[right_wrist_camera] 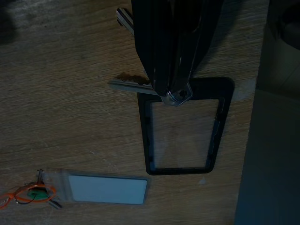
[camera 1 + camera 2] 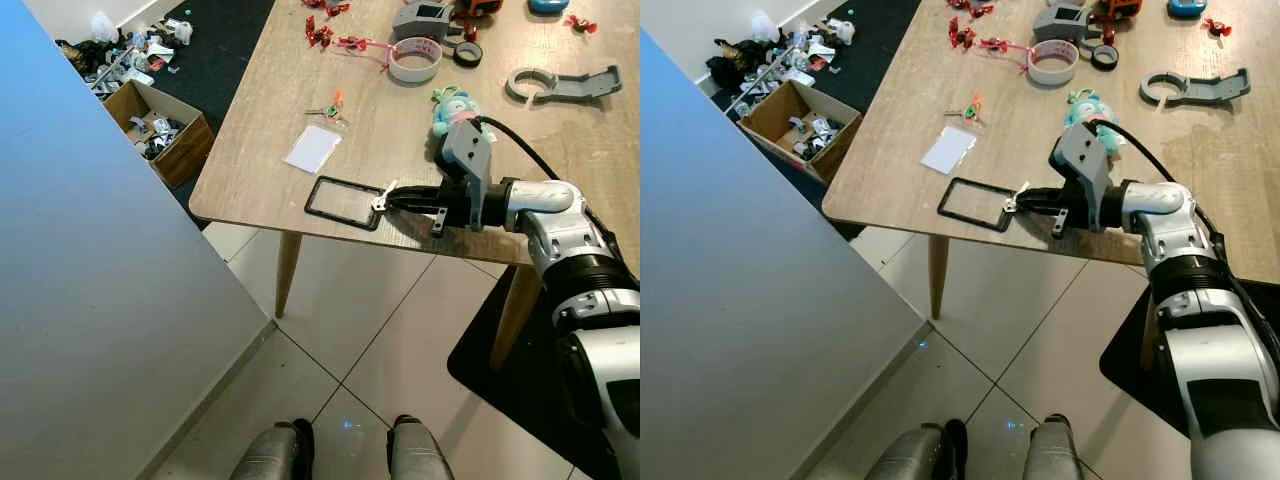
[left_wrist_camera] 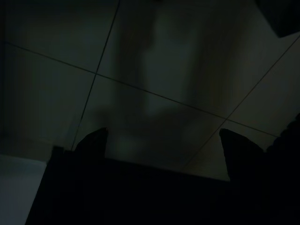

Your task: Hang keys on a hook

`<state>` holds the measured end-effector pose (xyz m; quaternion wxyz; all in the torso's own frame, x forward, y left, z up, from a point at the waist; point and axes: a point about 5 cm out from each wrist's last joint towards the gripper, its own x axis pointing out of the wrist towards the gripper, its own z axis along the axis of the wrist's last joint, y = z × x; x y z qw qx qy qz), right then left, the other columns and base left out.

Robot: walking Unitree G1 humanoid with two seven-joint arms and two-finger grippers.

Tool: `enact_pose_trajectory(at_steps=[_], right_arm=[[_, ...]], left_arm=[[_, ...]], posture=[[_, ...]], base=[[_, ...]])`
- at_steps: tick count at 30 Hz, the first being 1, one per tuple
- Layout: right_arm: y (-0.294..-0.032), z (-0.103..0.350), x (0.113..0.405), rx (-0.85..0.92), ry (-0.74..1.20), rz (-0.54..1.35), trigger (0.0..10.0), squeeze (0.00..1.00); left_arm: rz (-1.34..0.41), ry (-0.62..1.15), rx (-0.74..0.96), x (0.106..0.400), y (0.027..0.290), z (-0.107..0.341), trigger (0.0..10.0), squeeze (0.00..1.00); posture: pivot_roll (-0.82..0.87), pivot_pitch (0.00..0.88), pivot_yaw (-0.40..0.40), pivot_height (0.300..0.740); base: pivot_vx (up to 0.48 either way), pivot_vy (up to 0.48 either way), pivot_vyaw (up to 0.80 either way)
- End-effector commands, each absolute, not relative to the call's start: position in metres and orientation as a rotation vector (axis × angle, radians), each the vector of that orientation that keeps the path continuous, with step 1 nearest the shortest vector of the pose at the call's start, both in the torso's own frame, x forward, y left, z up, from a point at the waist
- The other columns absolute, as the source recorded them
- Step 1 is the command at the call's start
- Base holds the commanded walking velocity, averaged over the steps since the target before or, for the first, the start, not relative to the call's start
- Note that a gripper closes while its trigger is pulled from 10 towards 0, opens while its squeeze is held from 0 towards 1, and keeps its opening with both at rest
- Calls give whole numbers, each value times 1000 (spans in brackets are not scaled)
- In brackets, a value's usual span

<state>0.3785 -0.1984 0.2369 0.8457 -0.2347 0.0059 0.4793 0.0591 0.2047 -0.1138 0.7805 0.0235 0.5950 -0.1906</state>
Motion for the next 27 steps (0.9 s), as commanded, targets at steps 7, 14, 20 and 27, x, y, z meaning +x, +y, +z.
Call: enact_pose_trajectory(at_steps=[7,14,20,27], right_arm=[[-191,229,376,-501,11,1059,0,0],[-181,251,369,-476,-121,1128,0,0],[-178,264,363,-465,-189,1147,0,0],[-177,278,357,-482,-261,1126,0,0]], left_arm=[[-411,1341,44,41,205,-116,10000,0],[-402,1336,49,43,211,-115,10000,0],[-400,1332,51,44,212,-115,10000,0],[-396,1330,52,43,211,-115,10000,0]], posture=[[-59,331,140,740],[-67,306,138,740],[-70,295,136,740],[-80,277,132,740]], base=[[0,0,0],[0,0,0],[0,0,0],[0,0,0]])
